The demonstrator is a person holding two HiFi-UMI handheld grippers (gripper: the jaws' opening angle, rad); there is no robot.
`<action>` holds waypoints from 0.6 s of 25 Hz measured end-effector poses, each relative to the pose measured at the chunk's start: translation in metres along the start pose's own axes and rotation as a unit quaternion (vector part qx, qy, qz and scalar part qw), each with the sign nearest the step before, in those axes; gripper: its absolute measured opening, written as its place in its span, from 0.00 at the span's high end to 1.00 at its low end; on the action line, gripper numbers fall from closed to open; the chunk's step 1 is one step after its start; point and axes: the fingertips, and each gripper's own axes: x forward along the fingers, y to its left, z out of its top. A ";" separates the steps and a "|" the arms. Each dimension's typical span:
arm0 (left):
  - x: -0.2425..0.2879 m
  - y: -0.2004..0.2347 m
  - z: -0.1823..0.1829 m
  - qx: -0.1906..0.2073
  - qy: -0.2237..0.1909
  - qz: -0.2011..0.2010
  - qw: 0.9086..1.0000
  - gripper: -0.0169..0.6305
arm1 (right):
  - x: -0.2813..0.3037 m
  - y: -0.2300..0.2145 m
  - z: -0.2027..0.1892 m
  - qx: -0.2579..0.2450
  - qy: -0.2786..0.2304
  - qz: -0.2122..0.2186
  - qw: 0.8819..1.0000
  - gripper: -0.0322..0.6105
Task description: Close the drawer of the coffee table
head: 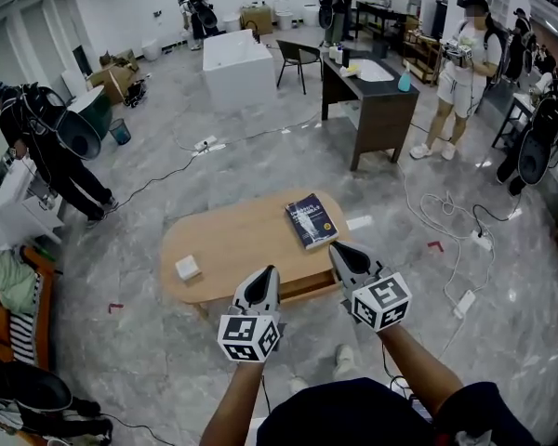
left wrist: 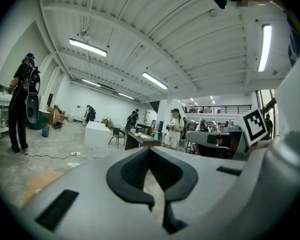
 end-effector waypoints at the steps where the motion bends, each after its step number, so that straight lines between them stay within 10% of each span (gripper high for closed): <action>1: 0.003 0.000 0.000 0.000 0.000 0.002 1.000 0.98 | 0.001 -0.003 0.001 -0.001 -0.001 0.002 1.000 0.93; 15: 0.033 0.001 -0.005 0.003 0.004 0.038 0.999 0.98 | 0.022 -0.036 -0.007 -0.006 0.016 0.040 0.999 0.93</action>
